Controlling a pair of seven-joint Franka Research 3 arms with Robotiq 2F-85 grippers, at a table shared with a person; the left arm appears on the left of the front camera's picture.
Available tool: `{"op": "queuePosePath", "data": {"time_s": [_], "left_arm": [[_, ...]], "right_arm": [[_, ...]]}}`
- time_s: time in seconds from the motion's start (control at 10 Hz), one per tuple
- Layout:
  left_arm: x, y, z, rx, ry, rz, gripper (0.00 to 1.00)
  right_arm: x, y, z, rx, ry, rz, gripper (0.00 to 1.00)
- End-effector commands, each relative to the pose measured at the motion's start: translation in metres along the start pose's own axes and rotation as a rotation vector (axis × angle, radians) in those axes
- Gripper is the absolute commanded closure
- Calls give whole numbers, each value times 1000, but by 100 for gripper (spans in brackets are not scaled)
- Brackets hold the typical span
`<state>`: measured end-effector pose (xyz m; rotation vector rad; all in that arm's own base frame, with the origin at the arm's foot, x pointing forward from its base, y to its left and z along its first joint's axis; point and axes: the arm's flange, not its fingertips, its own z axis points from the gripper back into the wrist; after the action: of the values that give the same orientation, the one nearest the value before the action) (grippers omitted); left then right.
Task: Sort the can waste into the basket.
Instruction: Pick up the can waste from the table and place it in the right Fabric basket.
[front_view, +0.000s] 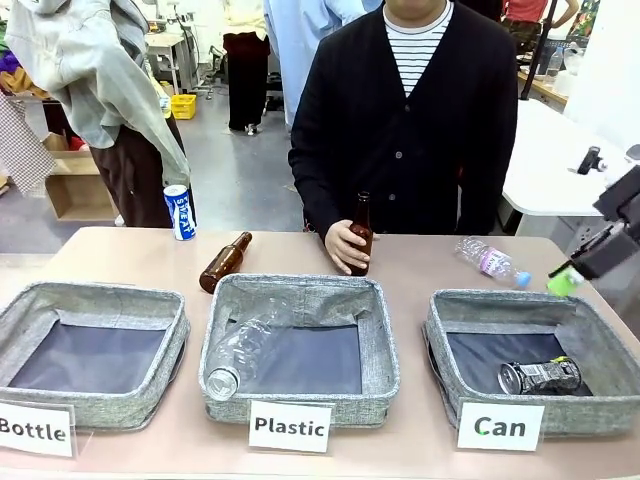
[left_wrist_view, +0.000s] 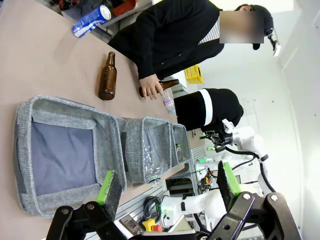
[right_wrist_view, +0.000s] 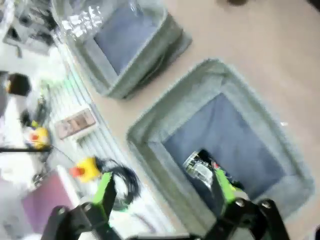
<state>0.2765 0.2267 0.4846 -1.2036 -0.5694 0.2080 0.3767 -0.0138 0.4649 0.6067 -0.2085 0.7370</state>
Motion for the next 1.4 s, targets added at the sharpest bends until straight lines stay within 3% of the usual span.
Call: {"op": "queuePosePath", "data": {"time_s": [0.0,0.1,0.2,0.3,0.5,0.6,1.3], "left_arm": [[0,-2,1,-8,4,-20,0],[0,-2,1,-8,4,-20,0],[0,-2,1,-8,4,-20,0],[0,-2,1,-8,4,-20,0],[0,-2,1,-8,4,-20,0],[0,-2,1,-8,4,-20,0],[0,-2,1,-8,4,-20,0]], "right_arm": [[11,-19,21,357,-455,-740,0],[7,-39,27,476,-542,-889,0],[1,-55,32,555,-559,-994,0],[-8,-66,37,658,-551,-1023,0],[-17,-80,39,774,-627,-967,0],[-23,-73,32,416,-208,-669,0],[-23,-73,32,416,-208,-669,0]]}}
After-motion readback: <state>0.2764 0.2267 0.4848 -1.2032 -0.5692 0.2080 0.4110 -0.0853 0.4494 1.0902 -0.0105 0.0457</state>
